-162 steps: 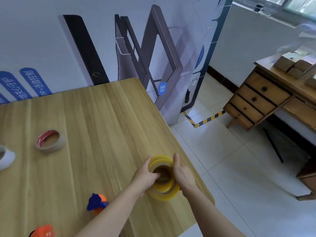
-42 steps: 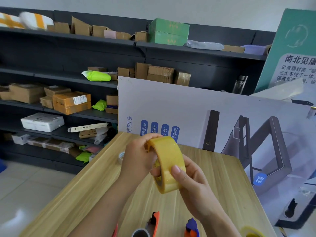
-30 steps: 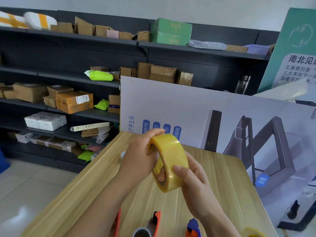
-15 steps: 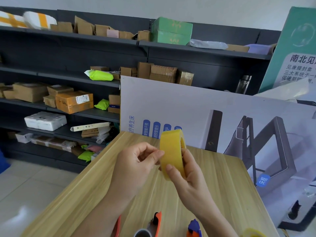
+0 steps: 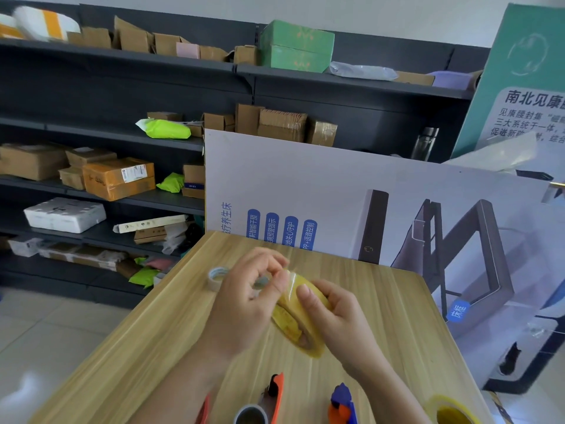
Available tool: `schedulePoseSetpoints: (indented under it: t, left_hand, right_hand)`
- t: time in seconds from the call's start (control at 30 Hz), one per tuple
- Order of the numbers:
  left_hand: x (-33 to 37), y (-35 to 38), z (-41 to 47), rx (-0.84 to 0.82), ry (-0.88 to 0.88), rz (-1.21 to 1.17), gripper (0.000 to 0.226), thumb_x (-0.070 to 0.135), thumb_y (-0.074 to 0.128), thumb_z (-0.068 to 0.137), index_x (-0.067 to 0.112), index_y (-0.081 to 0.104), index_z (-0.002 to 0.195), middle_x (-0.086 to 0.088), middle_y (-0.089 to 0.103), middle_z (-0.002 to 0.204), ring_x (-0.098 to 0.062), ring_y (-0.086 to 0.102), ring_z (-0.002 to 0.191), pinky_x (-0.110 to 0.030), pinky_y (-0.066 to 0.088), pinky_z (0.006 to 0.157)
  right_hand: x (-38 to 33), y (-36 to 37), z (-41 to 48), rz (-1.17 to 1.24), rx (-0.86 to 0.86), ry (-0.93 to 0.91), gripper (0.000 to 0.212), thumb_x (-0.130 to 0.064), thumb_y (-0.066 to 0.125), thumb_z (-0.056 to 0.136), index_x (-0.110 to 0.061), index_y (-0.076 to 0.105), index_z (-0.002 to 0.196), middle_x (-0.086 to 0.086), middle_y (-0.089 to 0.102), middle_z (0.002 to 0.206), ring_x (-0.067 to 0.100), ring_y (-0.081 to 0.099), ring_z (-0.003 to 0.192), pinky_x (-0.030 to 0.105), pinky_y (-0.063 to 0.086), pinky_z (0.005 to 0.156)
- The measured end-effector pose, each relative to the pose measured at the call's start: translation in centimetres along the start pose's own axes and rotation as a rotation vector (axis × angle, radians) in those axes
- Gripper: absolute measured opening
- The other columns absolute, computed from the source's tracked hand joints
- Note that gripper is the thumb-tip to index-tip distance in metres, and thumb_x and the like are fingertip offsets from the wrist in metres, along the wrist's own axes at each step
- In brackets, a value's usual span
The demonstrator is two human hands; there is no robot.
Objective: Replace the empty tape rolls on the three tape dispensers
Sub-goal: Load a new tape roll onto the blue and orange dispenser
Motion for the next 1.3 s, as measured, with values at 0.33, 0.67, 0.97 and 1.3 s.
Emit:
schedulePoseSetpoints:
  t: [0.33, 0.67, 0.97, 1.3]
  left_hand:
    - [-5.1, 1.3, -0.1, -0.458, -0.273, -0.59, 0.028, 0.009, 0.057, 0.087, 0.003, 0.049, 0.113, -0.011, 0.066, 0.119, -0.027, 0.061, 0.11, -0.031, 0.053, 0.086]
    - [-9.2, 2.3, -1.5, -0.476, -0.644, -0.714, 0.027, 0.028, 0.065, 0.084, 0.014, 0.07, 0.107, -0.009, 0.07, 0.082, -0.026, 0.067, 0.071, -0.041, 0.057, 0.07]
    - [-12.5, 7.9, -5.9, 0.045, -1.104, -0.898, 0.005, 0.009, 0.063, 0.088, 0.011, 0.062, 0.083, -0.009, 0.07, 0.069, -0.02, 0.066, 0.06, -0.031, 0.055, 0.051]
    - [-14.9, 10.6, -7.1, -0.058, -1.197, -0.852, 0.011, 0.008, 0.067, 0.084, 0.013, 0.061, 0.076, -0.009, 0.07, 0.072, -0.022, 0.064, 0.069, -0.037, 0.051, 0.065]
  right_hand:
    - [1.9, -0.2, -0.3, 0.238, -0.519, 0.307, 0.058, -0.022, 0.082, 0.066, 0.0, 0.06, 0.114, -0.002, 0.068, 0.084, 0.012, 0.064, 0.078, 0.025, 0.051, 0.073]
    - [4.7, -1.3, 0.4, 0.019, -0.135, 0.32, 0.047, -0.032, 0.084, 0.067, -0.02, 0.065, 0.108, -0.001, 0.071, 0.092, 0.013, 0.068, 0.083, 0.025, 0.055, 0.073]
    - [7.8, -0.5, -2.2, -0.412, 0.388, 0.305, 0.022, -0.036, 0.072, 0.079, -0.034, 0.055, 0.092, -0.018, 0.054, 0.096, -0.006, 0.051, 0.089, 0.01, 0.039, 0.065]
    - [12.1, -0.1, -5.0, -0.463, 0.075, 0.508, 0.025, -0.031, 0.07, 0.082, -0.007, 0.065, 0.087, 0.011, 0.067, 0.08, 0.028, 0.06, 0.077, 0.04, 0.049, 0.071]
Point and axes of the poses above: each hand's wrist, its own z-axis towards the middle knuckle, its own y-axis out of the palm, x = y × z, the point moved 5 cm from there along z, towards the middle knuckle
